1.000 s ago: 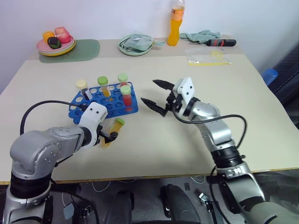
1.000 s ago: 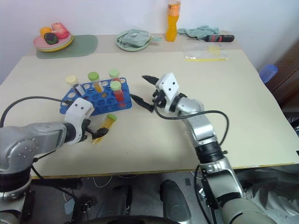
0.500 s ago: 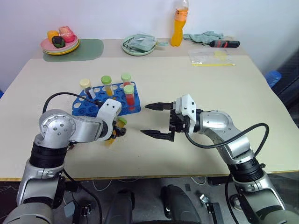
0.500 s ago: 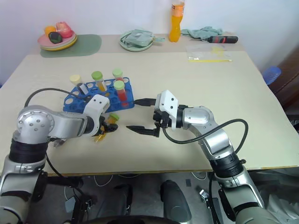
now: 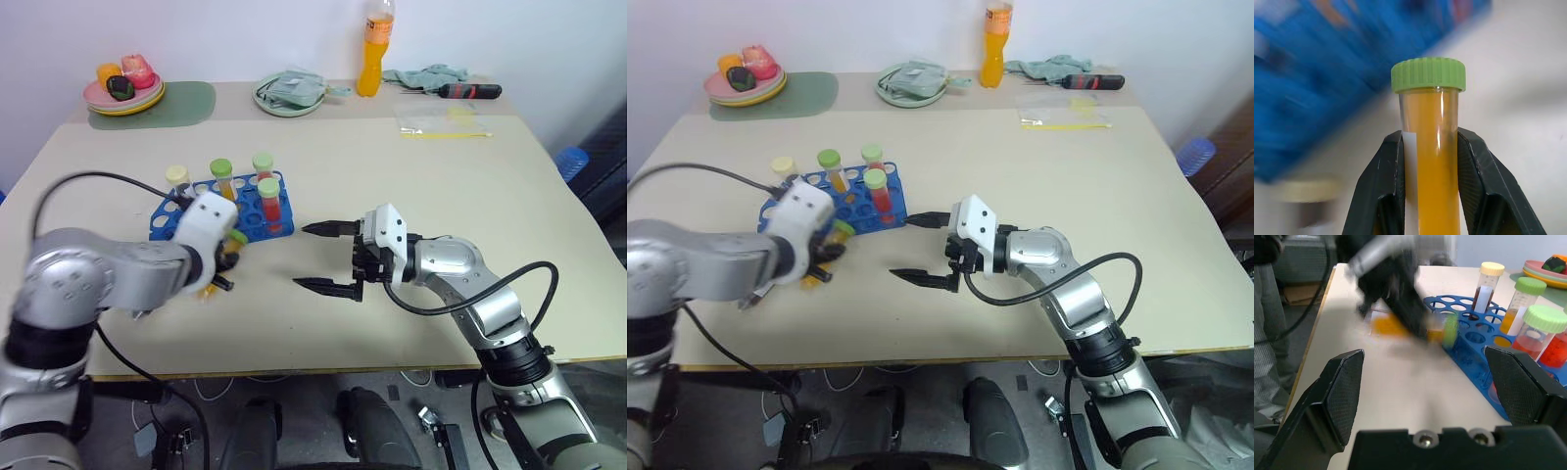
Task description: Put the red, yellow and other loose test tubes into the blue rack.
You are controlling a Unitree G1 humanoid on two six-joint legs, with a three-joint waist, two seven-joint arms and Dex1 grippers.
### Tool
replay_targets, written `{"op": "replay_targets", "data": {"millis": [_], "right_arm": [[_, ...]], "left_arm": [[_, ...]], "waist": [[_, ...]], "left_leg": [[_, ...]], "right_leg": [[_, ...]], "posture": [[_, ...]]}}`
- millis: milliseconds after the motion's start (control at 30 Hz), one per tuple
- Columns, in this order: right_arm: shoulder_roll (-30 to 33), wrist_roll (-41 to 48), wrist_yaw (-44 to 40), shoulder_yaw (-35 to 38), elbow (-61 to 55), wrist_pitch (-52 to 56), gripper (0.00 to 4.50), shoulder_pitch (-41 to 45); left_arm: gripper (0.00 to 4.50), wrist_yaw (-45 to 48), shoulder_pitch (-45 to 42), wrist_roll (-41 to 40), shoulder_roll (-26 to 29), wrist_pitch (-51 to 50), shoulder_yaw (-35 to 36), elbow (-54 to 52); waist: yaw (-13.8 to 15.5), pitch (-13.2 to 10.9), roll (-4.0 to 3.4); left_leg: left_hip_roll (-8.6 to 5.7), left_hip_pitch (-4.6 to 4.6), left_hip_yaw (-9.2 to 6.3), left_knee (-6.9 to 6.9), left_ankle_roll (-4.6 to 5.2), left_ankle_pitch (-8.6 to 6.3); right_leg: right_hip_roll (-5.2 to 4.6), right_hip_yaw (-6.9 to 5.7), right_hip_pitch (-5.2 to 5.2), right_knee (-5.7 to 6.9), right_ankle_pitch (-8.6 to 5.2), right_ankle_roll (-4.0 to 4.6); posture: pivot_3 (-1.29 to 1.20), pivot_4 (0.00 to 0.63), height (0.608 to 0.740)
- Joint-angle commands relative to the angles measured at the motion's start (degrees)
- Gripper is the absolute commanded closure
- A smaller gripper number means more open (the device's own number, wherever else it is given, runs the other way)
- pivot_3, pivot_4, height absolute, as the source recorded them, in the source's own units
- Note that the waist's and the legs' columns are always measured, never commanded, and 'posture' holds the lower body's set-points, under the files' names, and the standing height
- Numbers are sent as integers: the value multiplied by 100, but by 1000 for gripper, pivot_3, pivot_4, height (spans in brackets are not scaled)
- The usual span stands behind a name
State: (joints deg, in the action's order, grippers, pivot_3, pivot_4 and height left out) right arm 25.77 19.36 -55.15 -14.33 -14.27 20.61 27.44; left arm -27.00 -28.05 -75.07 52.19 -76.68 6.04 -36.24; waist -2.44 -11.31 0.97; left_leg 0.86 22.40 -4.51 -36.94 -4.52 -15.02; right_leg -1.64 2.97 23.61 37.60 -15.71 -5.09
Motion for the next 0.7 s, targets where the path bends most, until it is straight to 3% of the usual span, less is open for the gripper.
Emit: {"op": "replay_targets", "data": {"millis": [33,167,233,333,467,700], "right_arm": [[-74,72,90,90,-112,-13,147,-42],[-195,66,206,71,-30,12,147,-80],[-290,53,302,57,4,35,147,-87],[-393,32,427,36,-4,78,147,-128],[-452,33,559,27,-117,158,147,-224],[-465,39,769,91,-257,242,147,-302]], "left_arm": [[3651,881,503,1793,-61,1847,428,-568],[3651,941,947,3519,-975,3408,-66,-216],[3651,987,1016,4870,-1306,4455,-856,171],[3651,1064,1000,6157,-1933,5827,-1486,1034],[3651,1332,876,6803,-2713,6995,-1598,2067],[3651,1833,753,7300,-3301,8021,-1411,3153]], "waist": [[37,1,-3],[140,4,-1],[184,6,3],[193,6,3],[175,7,3],[165,7,2]], "left_leg": [[0,0,1,2,-2,1],[1,0,2,-2,17,-9],[0,2,2,-3,20,-10],[-2,6,1,-4,23,-12],[-1,6,5,-4,34,-18],[1,4,5,-4,38,-20]], "right_leg": [[0,0,-1,-2,0,0],[3,0,-12,-24,0,2],[2,0,-15,-30,1,1],[1,0,-17,-40,2,-1],[-1,0,-15,-37,5,-6],[2,0,-12,-26,6,-7]], "posture": [[0,150,740],[0,150,740],[0,150,740],[0,150,740],[0,150,740],[0,150,740]]}}
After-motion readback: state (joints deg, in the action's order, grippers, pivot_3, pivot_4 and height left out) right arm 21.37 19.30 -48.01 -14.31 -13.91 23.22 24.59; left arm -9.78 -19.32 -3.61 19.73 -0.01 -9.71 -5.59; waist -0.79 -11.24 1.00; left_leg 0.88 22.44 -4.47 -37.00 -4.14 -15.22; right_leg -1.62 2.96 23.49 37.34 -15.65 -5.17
